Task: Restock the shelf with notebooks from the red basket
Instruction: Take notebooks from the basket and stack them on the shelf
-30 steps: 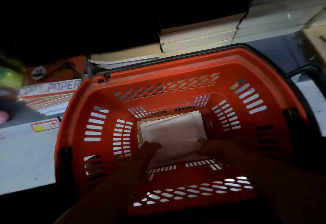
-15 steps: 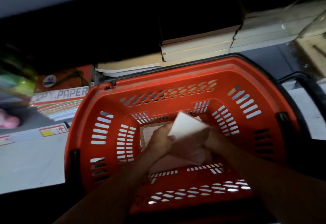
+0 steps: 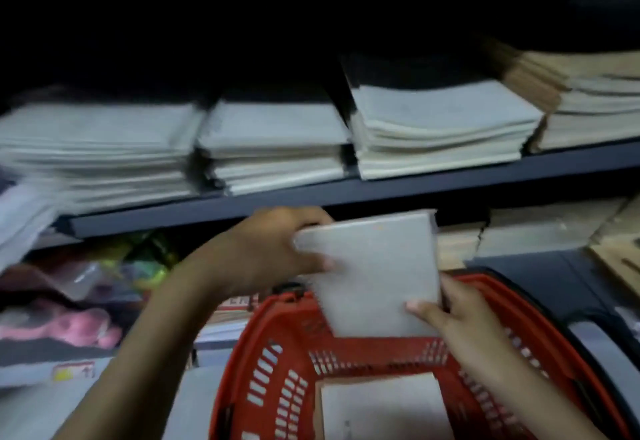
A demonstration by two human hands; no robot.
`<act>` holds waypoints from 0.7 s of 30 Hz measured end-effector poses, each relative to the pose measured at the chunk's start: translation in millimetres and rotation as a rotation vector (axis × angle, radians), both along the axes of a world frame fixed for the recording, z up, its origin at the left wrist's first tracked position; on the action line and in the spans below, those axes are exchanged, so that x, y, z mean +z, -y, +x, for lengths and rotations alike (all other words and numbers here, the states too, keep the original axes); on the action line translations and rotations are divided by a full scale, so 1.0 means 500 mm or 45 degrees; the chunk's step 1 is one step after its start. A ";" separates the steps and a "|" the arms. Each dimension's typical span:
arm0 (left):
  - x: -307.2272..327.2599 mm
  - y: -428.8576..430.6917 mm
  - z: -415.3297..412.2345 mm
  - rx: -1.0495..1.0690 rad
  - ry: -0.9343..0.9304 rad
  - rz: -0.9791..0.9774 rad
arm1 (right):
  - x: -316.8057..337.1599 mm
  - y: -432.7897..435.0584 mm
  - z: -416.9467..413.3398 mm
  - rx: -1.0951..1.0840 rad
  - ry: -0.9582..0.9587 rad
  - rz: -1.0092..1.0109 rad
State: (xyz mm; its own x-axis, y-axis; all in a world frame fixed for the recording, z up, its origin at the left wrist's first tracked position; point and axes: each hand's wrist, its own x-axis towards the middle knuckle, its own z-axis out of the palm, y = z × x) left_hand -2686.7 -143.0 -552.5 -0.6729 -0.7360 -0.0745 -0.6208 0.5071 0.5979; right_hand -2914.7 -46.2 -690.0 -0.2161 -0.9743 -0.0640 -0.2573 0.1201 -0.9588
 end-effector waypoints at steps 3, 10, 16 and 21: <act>0.082 -0.015 0.069 0.208 -0.601 0.164 | 0.144 0.007 0.045 0.052 0.077 -0.252; 0.080 -0.010 0.081 0.549 -1.354 -0.034 | 0.368 0.114 0.153 -0.186 0.190 -0.588; 0.059 0.052 0.063 0.723 -0.875 -0.581 | 0.409 0.288 0.186 -0.332 -0.319 -0.508; 0.070 0.068 0.037 0.787 -0.402 -0.643 | 0.387 0.293 0.203 -0.128 -0.747 -0.264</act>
